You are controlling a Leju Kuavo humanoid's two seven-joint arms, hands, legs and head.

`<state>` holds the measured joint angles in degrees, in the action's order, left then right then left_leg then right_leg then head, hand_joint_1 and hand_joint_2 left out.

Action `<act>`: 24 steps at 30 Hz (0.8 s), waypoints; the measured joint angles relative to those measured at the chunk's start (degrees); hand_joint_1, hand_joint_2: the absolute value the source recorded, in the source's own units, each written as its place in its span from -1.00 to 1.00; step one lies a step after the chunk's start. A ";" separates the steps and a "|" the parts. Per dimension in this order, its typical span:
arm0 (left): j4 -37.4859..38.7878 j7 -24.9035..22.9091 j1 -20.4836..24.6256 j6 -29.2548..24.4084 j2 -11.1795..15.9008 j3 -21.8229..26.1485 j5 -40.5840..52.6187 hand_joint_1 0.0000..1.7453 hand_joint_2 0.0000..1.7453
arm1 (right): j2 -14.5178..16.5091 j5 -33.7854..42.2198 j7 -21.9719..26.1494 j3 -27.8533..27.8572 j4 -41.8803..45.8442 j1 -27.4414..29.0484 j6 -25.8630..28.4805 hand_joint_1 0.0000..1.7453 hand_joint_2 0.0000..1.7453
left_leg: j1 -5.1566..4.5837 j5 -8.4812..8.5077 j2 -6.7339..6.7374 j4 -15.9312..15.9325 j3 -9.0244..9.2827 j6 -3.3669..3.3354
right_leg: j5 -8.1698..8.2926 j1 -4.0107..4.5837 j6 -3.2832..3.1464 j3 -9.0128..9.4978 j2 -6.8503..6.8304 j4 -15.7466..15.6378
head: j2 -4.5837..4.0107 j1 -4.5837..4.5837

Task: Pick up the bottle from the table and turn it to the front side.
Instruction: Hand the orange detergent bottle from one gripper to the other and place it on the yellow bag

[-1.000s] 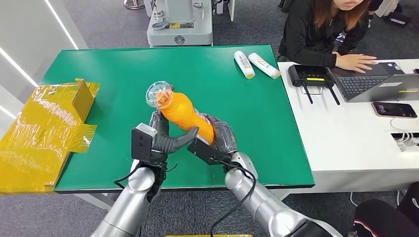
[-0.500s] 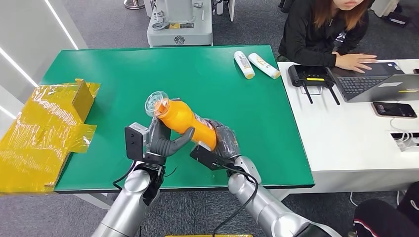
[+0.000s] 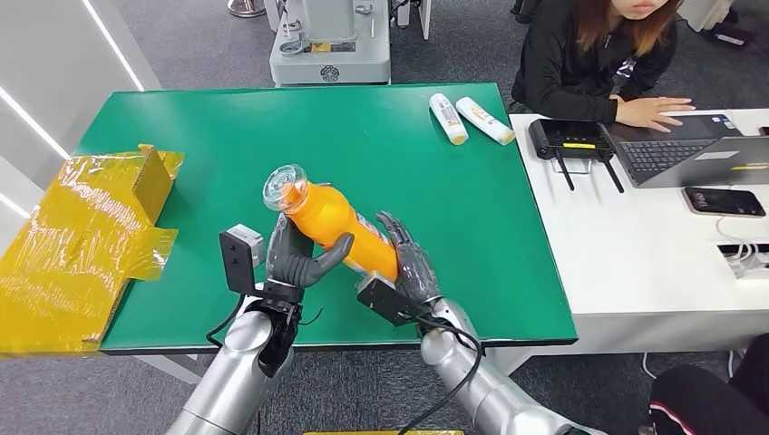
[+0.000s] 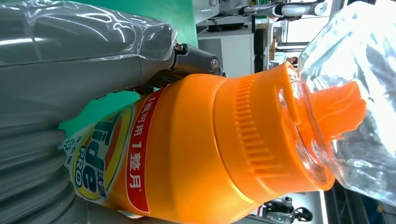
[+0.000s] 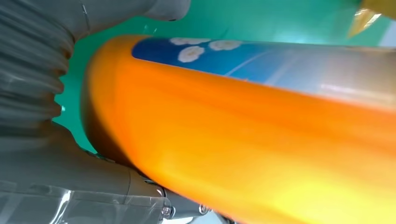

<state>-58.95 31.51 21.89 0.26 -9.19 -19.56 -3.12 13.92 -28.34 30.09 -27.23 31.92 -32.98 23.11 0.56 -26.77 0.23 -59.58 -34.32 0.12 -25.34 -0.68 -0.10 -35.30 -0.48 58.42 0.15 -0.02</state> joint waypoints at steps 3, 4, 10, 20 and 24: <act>0.00 0.78 0.01 0.24 0.05 0.00 -1.13 1.00 1.00 | -0.40 4.81 3.52 1.40 3.79 2.97 -2.69 -1.00 1.00 | 0.00 0.00 -0.01 0.00 -0.01 0.00 | 0.00 0.00 0.00 0.00 -0.01 0.00 | 0.01 0.00; 0.00 1.08 0.03 0.08 0.11 0.00 -1.25 1.00 1.00 | -0.55 5.86 4.18 1.69 5.26 4.03 -3.13 -1.00 1.00 | 0.00 0.00 -0.01 0.01 -0.01 0.00 | 0.00 0.00 0.00 0.00 -0.01 0.00 | 0.00 0.00; 0.00 3.78 0.59 -4.60 1.02 0.00 3.58 1.00 1.00 | -1.98 9.88 5.39 2.05 16.58 10.95 -4.28 -1.00 1.00 | 0.00 -0.01 0.00 0.01 -0.01 0.01 | -0.01 0.00 0.00 -0.01 0.00 0.00 | -0.01 -0.01; 2.08 3.62 6.93 -16.24 3.13 -0.05 23.47 1.00 1.00 | -4.28 13.13 6.21 1.20 33.18 18.59 -6.36 -1.00 1.00 | 0.01 0.01 -0.01 0.00 0.00 0.01 | 0.00 0.00 0.00 -0.01 -0.01 0.00 | 0.00 0.01; 8.22 -1.06 15.11 -24.84 4.08 -0.95 39.08 1.00 1.00 | -5.16 13.49 6.31 -0.66 39.41 20.23 -7.11 -1.00 1.00 | 0.01 0.04 0.00 0.00 0.00 0.01 | 0.03 0.01 -0.02 -0.01 -0.01 0.02 | 0.00 0.00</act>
<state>-50.73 30.45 37.00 -24.58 -5.11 -20.51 35.96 8.75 -14.84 36.40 -27.89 71.33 -12.75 15.99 0.57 -26.73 0.23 -59.58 -34.32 0.13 -25.32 -0.67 -0.12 -35.31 -0.49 58.44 0.15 -0.02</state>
